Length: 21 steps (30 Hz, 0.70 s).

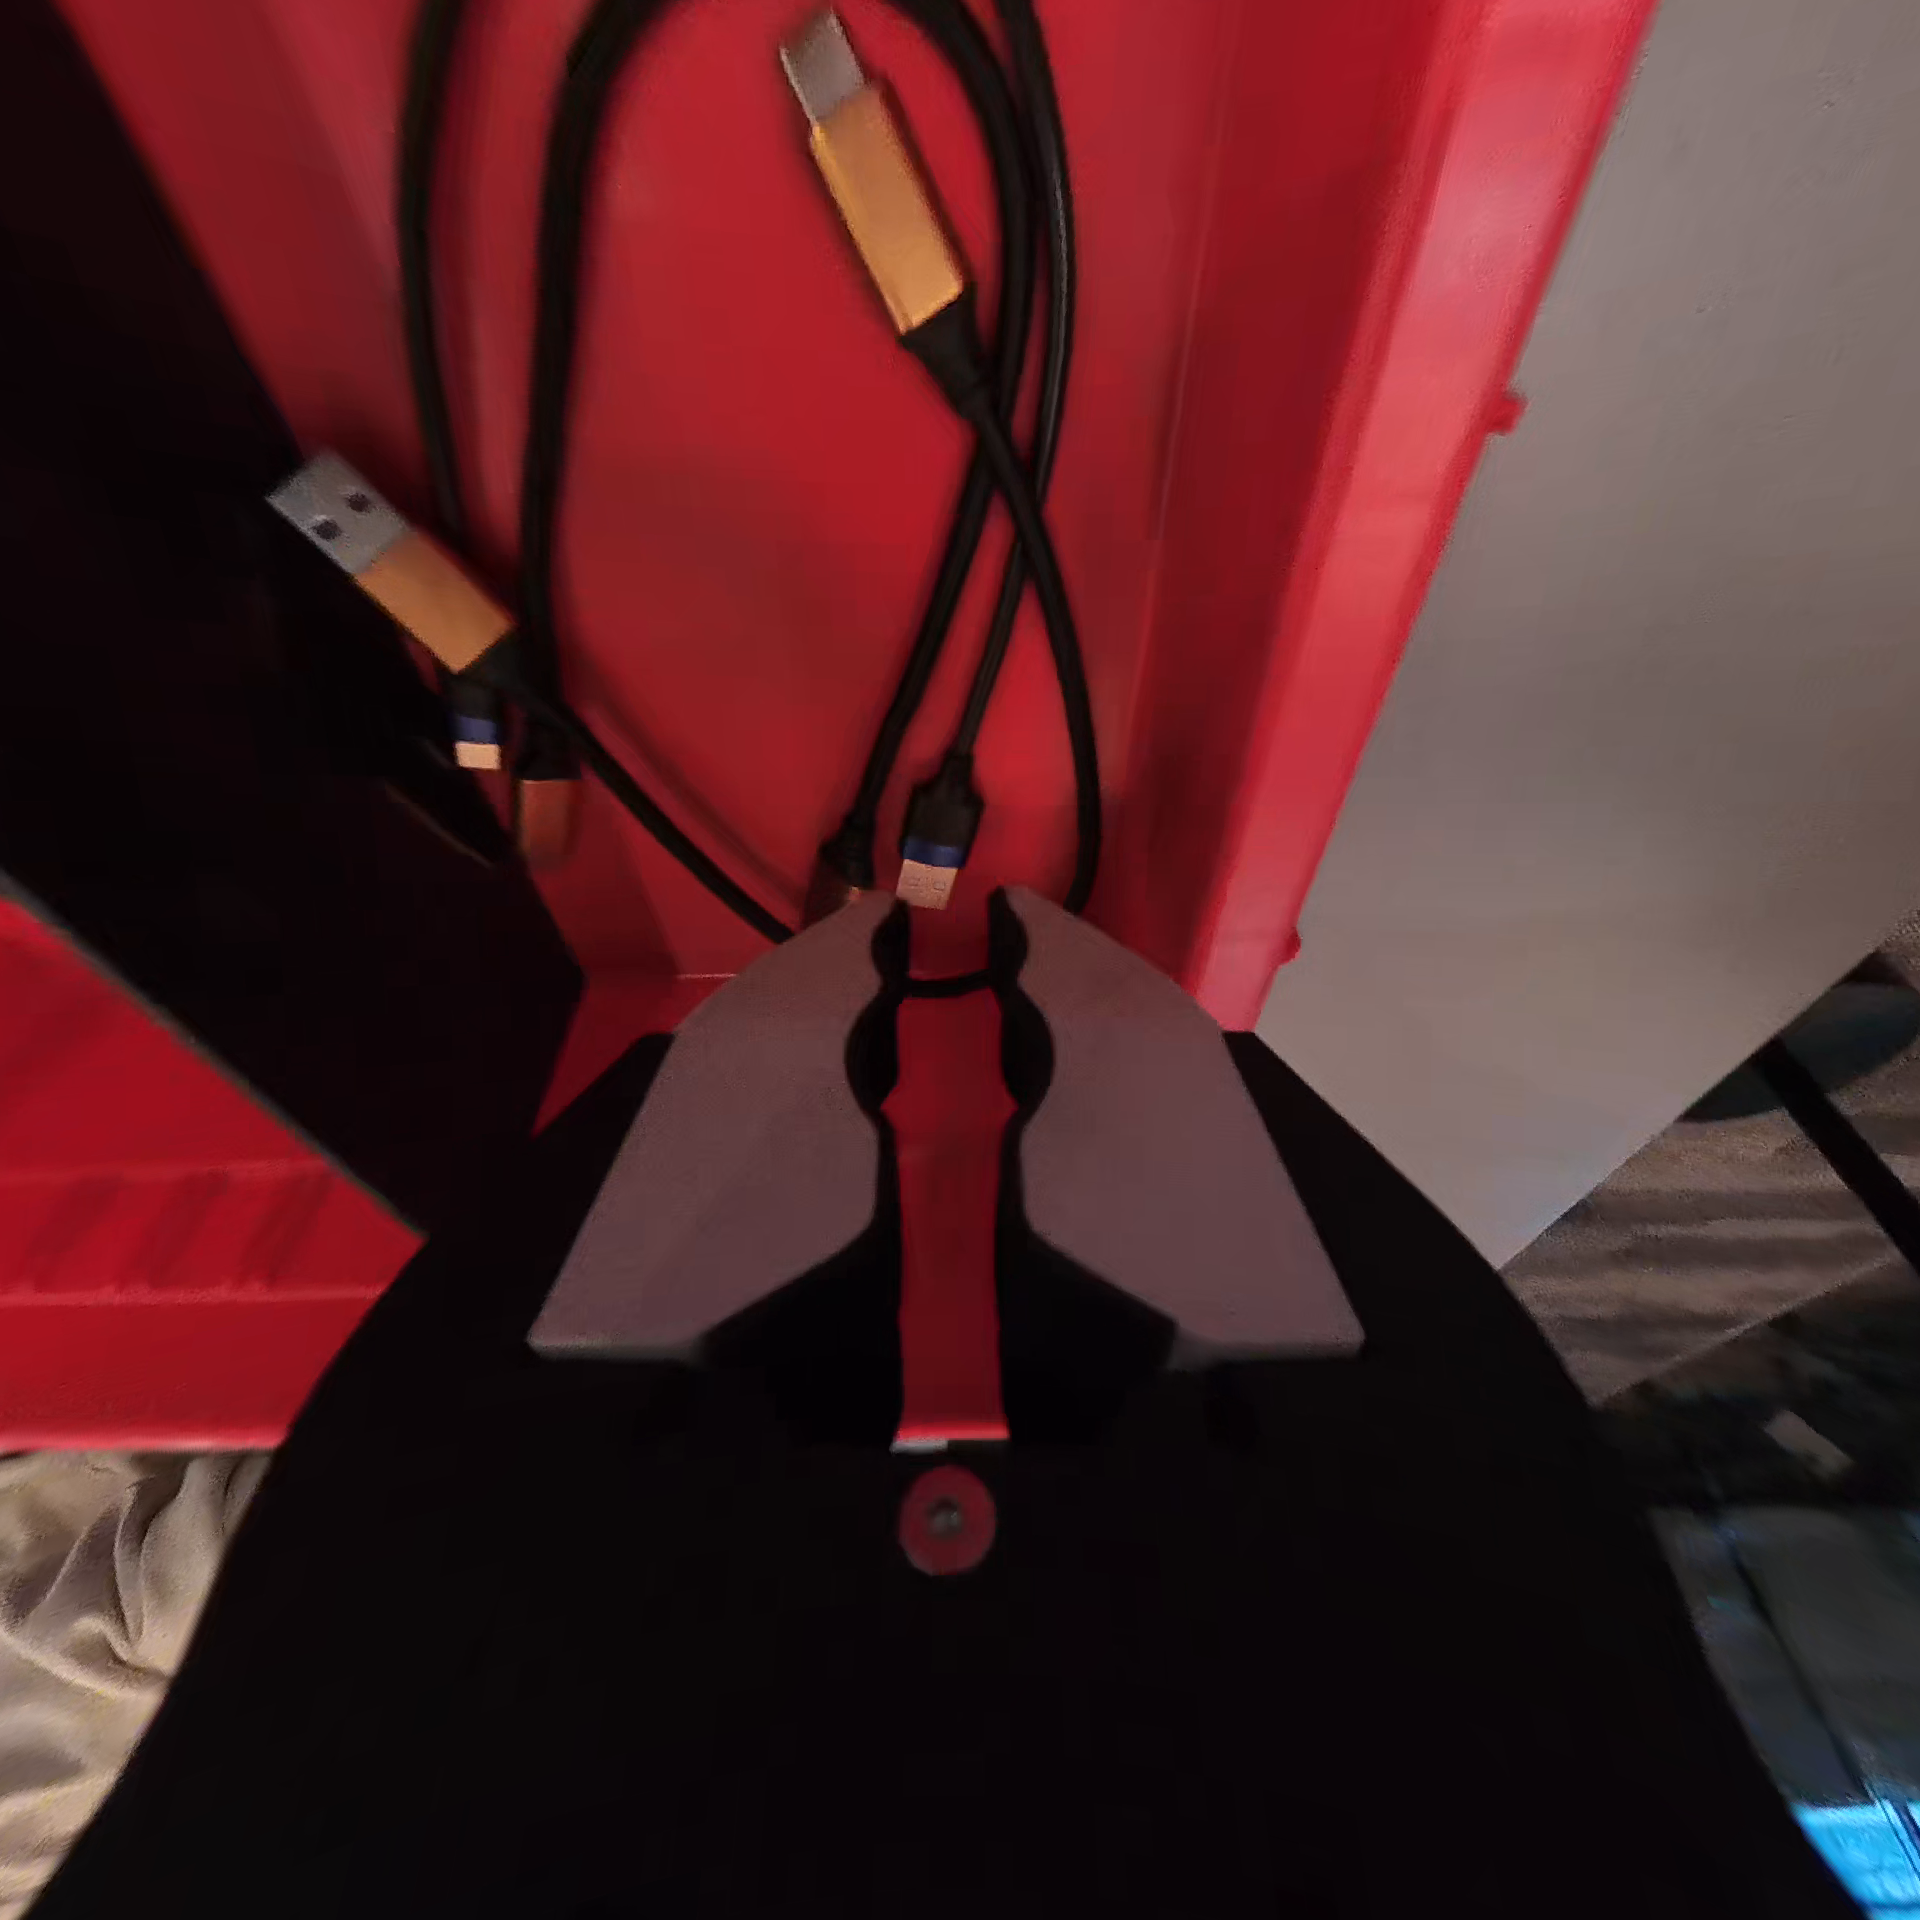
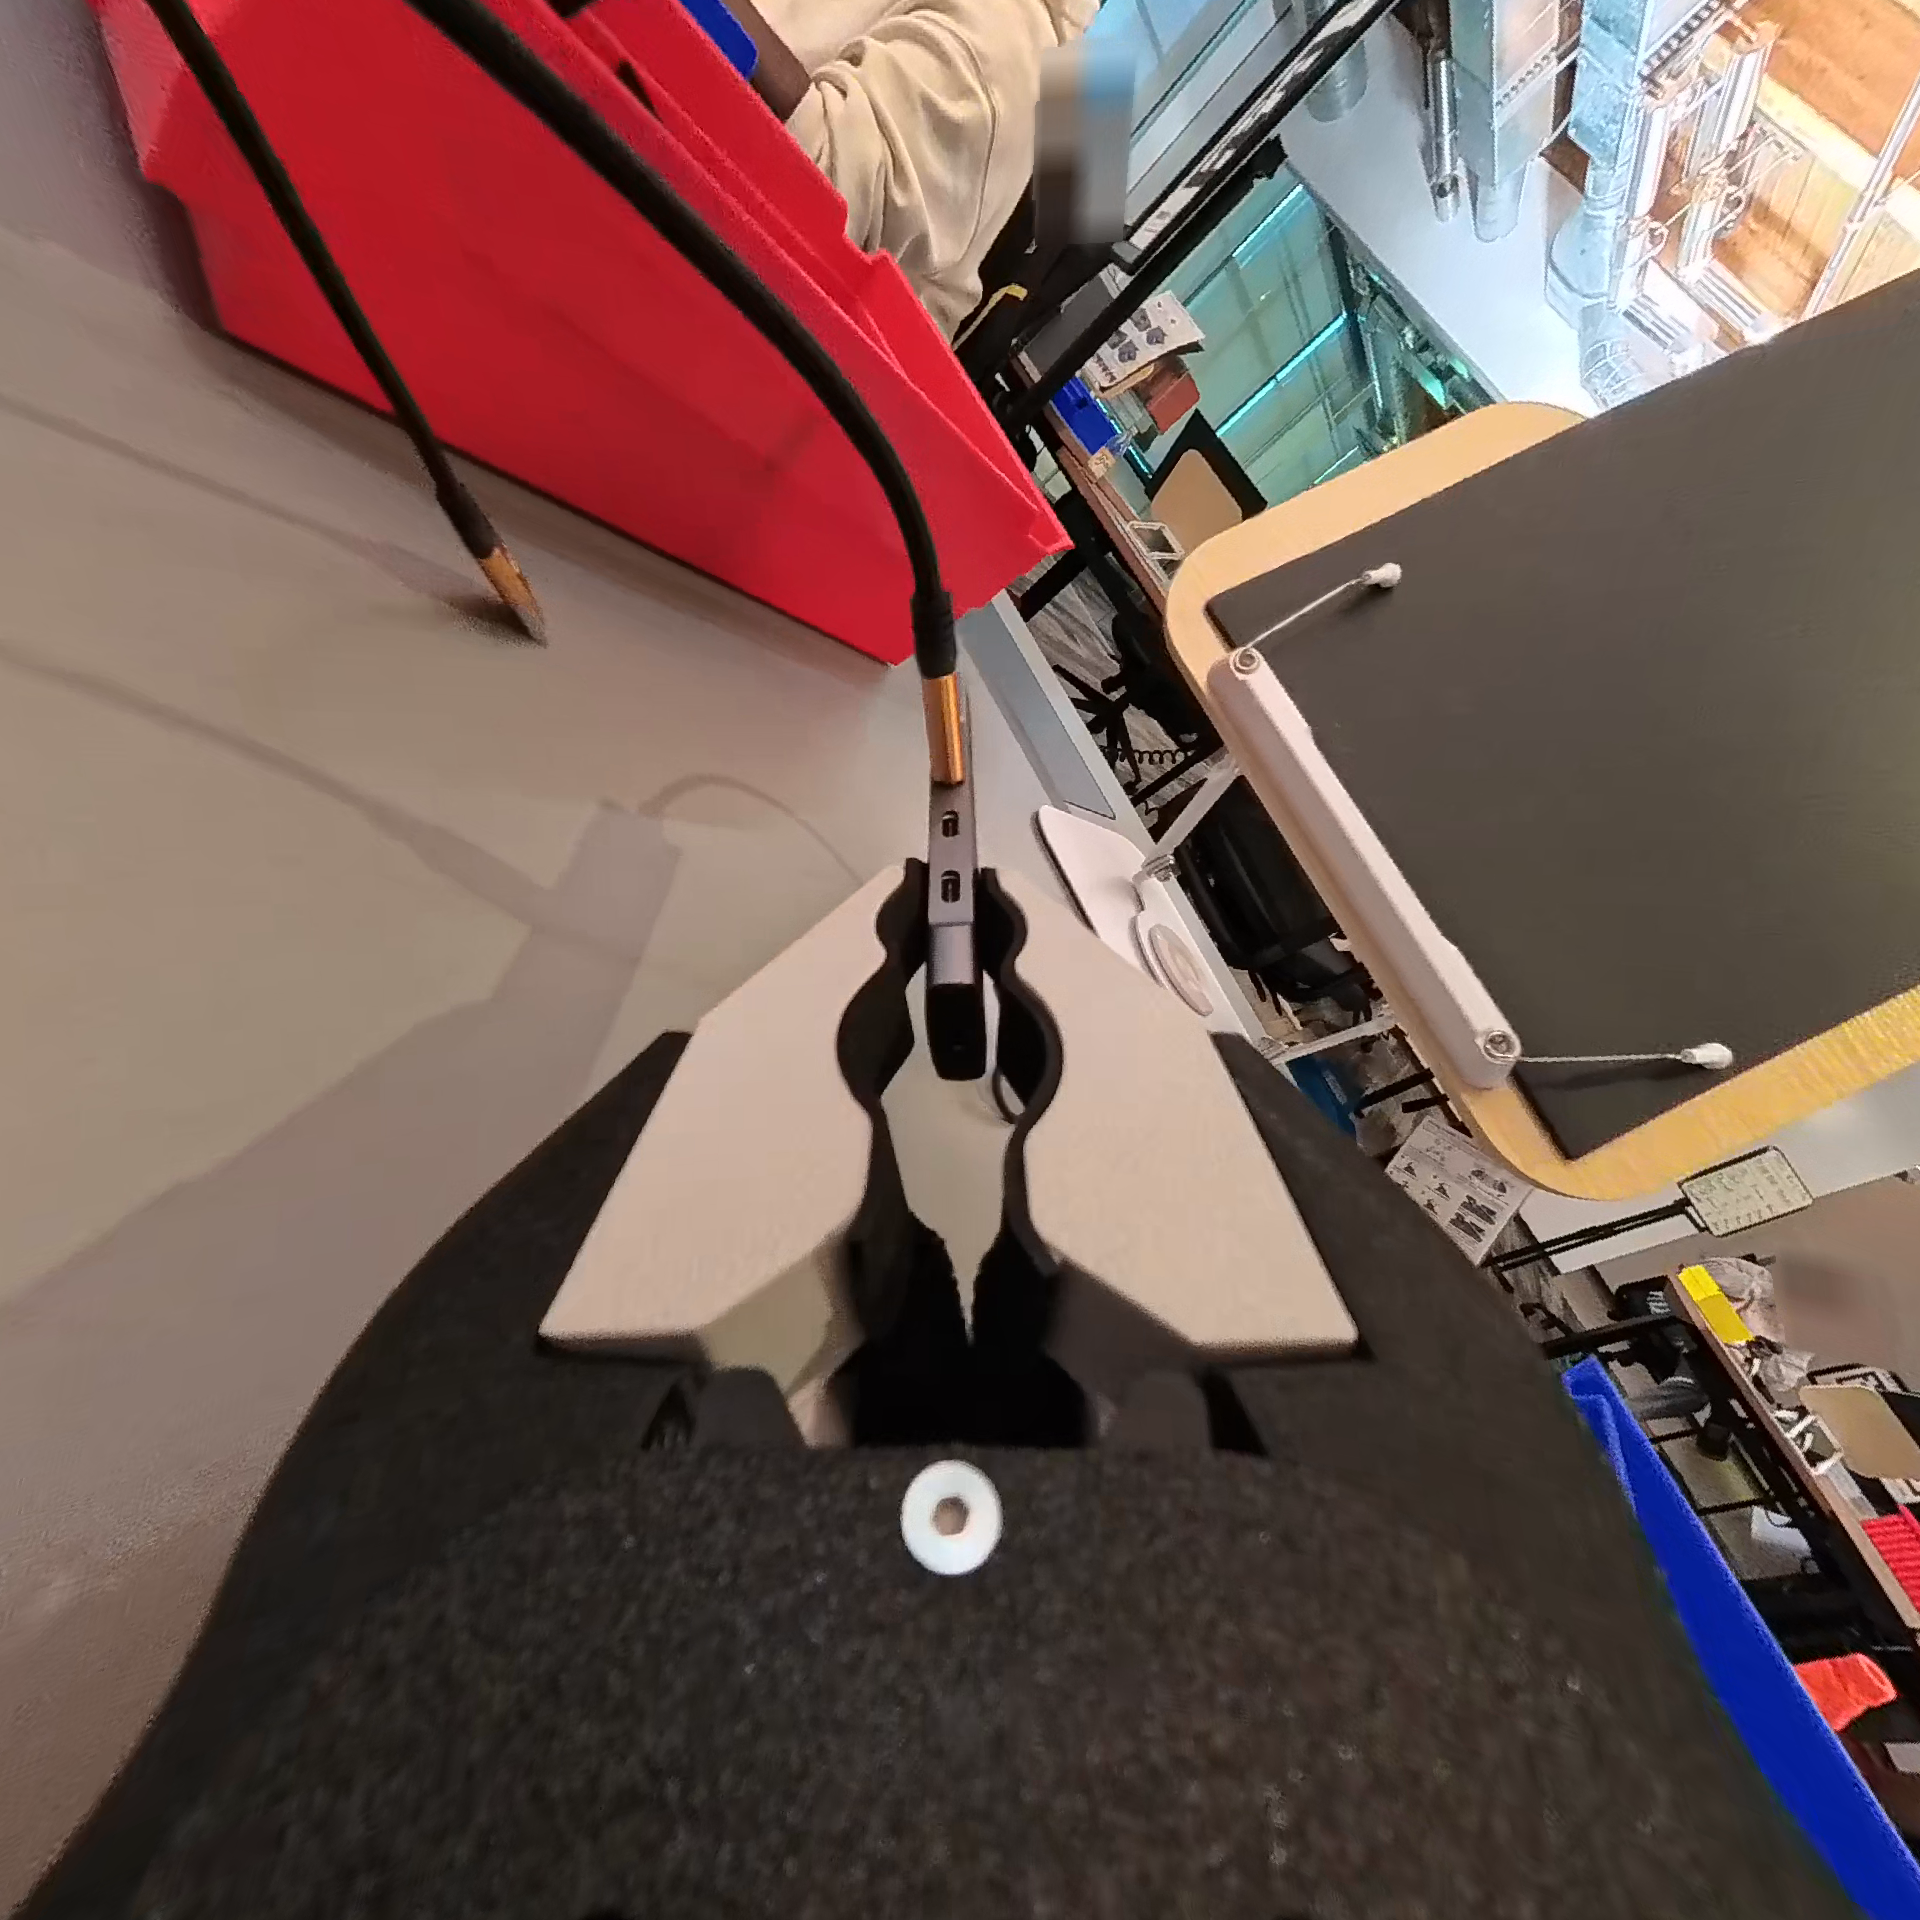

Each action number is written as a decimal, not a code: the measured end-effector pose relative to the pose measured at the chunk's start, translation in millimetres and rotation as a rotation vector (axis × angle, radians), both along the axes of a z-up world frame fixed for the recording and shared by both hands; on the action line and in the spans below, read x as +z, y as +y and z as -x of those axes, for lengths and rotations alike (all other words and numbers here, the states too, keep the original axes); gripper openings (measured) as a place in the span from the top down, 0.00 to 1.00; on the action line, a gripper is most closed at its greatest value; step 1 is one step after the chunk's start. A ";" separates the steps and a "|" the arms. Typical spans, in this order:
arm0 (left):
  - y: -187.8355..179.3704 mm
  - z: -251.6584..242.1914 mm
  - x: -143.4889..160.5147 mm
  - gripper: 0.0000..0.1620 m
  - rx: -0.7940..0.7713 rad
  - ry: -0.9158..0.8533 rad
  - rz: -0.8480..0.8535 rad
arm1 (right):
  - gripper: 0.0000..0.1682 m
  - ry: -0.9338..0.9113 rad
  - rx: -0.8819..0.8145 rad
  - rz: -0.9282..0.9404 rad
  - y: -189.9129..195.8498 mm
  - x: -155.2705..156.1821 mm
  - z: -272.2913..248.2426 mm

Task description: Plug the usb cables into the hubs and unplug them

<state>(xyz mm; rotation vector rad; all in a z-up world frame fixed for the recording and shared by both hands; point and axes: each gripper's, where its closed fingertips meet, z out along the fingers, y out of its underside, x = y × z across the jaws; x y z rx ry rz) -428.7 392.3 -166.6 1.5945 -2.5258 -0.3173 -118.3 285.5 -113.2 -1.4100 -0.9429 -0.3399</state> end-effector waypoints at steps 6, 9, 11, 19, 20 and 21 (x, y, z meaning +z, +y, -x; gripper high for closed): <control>0.7 0.8 -17.7 0.88 -0.045 0.042 0.012 | 0.96 -0.011 0.005 -0.004 -1.7 1.5 2.1; 5.8 3.3 -27.2 0.89 -0.072 0.068 -0.008 | 0.96 -0.013 0.009 0.003 -1.8 -0.5 2.9; 10.3 1.5 -28.2 0.89 -0.078 0.063 -0.017 | 0.96 -0.013 0.010 0.007 -1.3 -1.2 2.6; 12.7 8.6 -28.3 0.90 -0.105 0.056 -0.026 | 0.96 -0.018 0.010 0.016 -0.3 -3.9 2.3; 12.6 10.0 -28.1 0.90 -0.102 0.067 -0.031 | 0.96 -0.017 0.010 0.015 -0.3 -3.7 2.3; 12.8 10.3 -27.8 0.90 -0.114 0.072 -0.039 | 0.96 -0.017 0.009 0.015 -0.3 -3.5 2.2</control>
